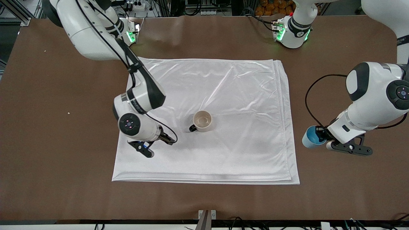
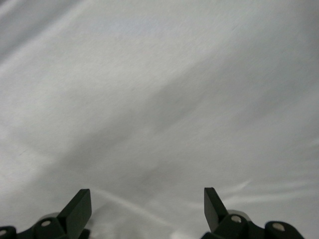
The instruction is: Place blue cup into white mug on cloth
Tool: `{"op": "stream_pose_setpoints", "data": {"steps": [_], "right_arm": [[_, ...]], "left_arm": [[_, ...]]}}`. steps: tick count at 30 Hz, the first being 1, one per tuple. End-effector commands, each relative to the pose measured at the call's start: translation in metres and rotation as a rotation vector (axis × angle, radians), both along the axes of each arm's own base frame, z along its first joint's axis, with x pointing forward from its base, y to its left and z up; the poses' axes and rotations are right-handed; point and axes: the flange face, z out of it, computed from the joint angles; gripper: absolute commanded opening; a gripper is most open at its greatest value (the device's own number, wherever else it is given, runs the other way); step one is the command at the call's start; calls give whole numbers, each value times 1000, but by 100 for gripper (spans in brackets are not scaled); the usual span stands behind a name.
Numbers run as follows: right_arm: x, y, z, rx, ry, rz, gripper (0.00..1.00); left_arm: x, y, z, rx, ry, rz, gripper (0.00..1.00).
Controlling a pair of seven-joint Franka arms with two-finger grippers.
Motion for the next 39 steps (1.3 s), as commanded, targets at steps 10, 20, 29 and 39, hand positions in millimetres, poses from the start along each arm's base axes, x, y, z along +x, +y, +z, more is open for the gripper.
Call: {"op": "stream_pose_setpoints", "data": {"steps": [10,20,29,39], "right_arm": [[23,-130,20,34,74,255,100],[23,-190,9,34,90,344,100],[-20,-189,13,5,-7,365,100],[-82,-181,38,-37,-58,411,100]], "left_arm": [[-20,-79,30,-8,7,22,0],[-45,-159,29,-26,17,109,0],[-84,-245,27,-53,37,274,0],[-125,-321,3,-56,67,350,0]]}}
